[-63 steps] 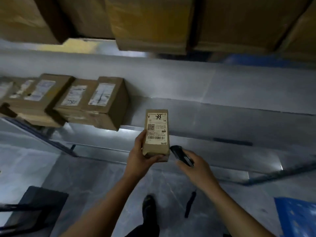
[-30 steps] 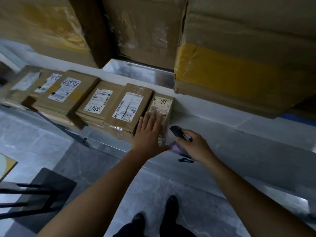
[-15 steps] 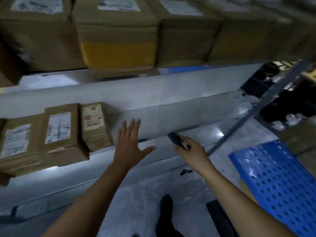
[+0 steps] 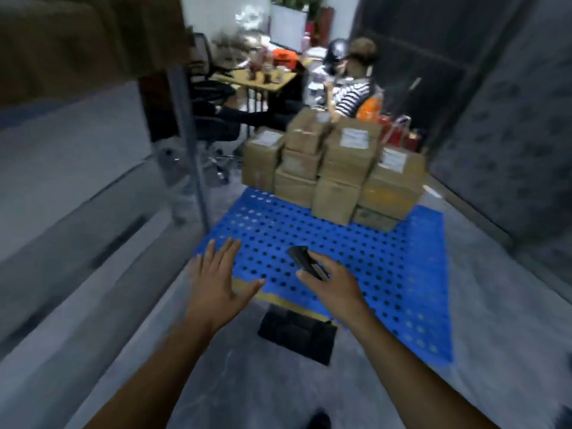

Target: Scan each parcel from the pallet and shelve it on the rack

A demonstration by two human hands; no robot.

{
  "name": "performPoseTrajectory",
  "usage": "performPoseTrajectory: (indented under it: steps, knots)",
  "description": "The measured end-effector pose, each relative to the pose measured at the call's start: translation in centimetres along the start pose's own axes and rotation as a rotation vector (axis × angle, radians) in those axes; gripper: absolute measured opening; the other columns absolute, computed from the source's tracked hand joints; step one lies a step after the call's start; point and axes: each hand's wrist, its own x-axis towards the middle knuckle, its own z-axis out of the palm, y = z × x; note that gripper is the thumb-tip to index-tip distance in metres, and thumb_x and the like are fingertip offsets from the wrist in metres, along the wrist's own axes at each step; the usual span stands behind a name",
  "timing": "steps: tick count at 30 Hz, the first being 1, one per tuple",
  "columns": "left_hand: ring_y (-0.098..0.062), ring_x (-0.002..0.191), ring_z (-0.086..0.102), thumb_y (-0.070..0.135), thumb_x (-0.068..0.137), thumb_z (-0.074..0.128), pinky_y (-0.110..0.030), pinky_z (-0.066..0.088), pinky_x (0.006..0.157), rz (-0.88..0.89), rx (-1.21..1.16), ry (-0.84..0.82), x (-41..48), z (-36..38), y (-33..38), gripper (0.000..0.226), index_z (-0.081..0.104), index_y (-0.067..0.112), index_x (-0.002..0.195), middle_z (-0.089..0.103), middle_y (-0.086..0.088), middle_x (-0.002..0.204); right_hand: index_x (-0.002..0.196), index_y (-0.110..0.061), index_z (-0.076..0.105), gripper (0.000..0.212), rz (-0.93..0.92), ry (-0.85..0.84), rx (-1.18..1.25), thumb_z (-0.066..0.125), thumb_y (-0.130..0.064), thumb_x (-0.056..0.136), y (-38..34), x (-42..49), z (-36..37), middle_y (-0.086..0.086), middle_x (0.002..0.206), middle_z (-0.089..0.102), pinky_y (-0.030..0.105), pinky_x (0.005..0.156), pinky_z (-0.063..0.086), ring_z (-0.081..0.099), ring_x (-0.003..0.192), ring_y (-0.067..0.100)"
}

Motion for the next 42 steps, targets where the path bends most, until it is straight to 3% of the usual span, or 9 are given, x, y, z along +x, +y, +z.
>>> performPoseTrajectory:
  steps: [5,8,11,20,26,32,36,39,42]
  knots:
    - [-0.022,0.159,0.002,0.091,0.084,0.034,-0.058,0.016,0.125,0.192,-0.116,-0.192,4.2,13.7,12.9,0.101,0.028,0.026,0.161,0.021,0.008,0.168,0.149,-0.035,0.043,0.062,0.123,0.193,0.017,0.065,-0.048,0.093,9.8,-0.8,-13.8,-0.014,0.139,0.051,0.018,0.080,0.053,0.061,0.109,0.006]
    - [-0.015,0.157,-0.015,0.095,0.081,0.030,-0.051,0.002,0.129,0.268,-0.102,-0.330,5.5,19.7,19.4,0.095,0.009,0.044,0.159,0.002,0.019,0.167,0.146,-0.035,0.046,0.061,0.179,0.294,0.063,0.069,-0.047,0.091,14.5,-1.5,-20.1,-0.014,0.119,0.059,0.025,0.076,0.056,0.063,0.089,-0.004]
    - [-0.013,0.155,-0.021,0.096,0.080,0.029,-0.047,-0.005,0.126,0.313,-0.076,-0.404,8.5,22.1,23.2,0.089,-0.003,0.056,0.153,-0.008,0.026,0.165,0.143,-0.037,0.049,0.059,0.220,0.336,0.106,0.072,-0.045,0.089,17.5,-2.0,-23.9,-0.023,0.114,0.056,0.011,0.068,0.050,0.057,0.084,-0.021]
    - [-0.033,0.158,0.003,0.069,0.089,0.060,-0.052,0.014,0.126,0.457,0.112,-0.290,27.8,24.2,27.4,0.099,0.018,0.017,0.163,0.015,-0.008,0.170,0.143,-0.031,0.052,0.060,0.227,0.334,0.030,0.071,-0.044,0.089,21.3,6.0,-29.3,-0.018,0.119,0.057,0.002,0.067,0.043,0.053,0.086,-0.019]
    - [-0.030,0.158,-0.011,0.076,0.087,0.054,-0.059,-0.007,0.124,0.354,0.262,-0.303,34.2,27.7,28.2,0.099,0.012,0.029,0.163,0.000,0.006,0.173,0.145,-0.029,0.051,0.061,0.228,0.349,-0.024,0.070,-0.046,0.090,20.7,15.6,-33.5,-0.014,0.113,0.059,0.008,0.058,0.047,0.058,0.076,-0.018]
    - [-0.033,0.153,0.013,0.065,0.091,0.056,-0.071,0.018,0.114,0.359,0.332,-0.285,35.0,29.9,28.4,0.074,0.029,0.040,0.154,0.019,0.009,0.168,0.145,-0.032,0.050,0.061,0.233,0.317,-0.024,0.069,-0.049,0.089,20.6,23.6,-35.0,-0.008,0.115,0.061,0.012,0.050,0.045,0.059,0.069,-0.002]
    - [-0.039,0.150,0.014,0.060,0.079,0.077,-0.066,0.036,0.102,0.383,0.170,-0.218,35.6,29.5,27.6,0.074,0.052,0.039,0.144,0.027,0.002,0.166,0.144,-0.033,0.050,0.060,0.251,0.305,0.004,0.069,-0.050,0.089,21.5,24.9,-35.6,-0.012,0.106,0.060,0.015,0.051,0.045,0.063,0.064,0.004]
    - [-0.041,0.154,0.006,0.048,0.076,0.086,-0.065,0.031,0.117,0.254,0.002,-0.278,35.7,29.9,27.4,0.079,0.053,0.034,0.146,0.010,-0.006,0.171,0.142,-0.034,0.053,0.060,0.255,0.266,0.030,0.070,-0.051,0.088,22.6,24.9,-36.6,-0.014,0.107,0.063,0.015,0.058,0.045,0.064,0.075,0.003]
    - [-0.033,0.153,0.021,0.035,0.077,0.089,-0.050,0.032,0.121,0.160,-0.109,-0.272,34.9,29.9,28.4,0.074,0.058,0.028,0.144,0.010,-0.010,0.171,0.145,-0.031,0.051,0.060,0.229,0.223,0.080,0.069,-0.048,0.090,22.9,24.4,-37.1,-0.003,0.124,0.063,0.018,0.060,0.045,0.065,0.079,0.006]
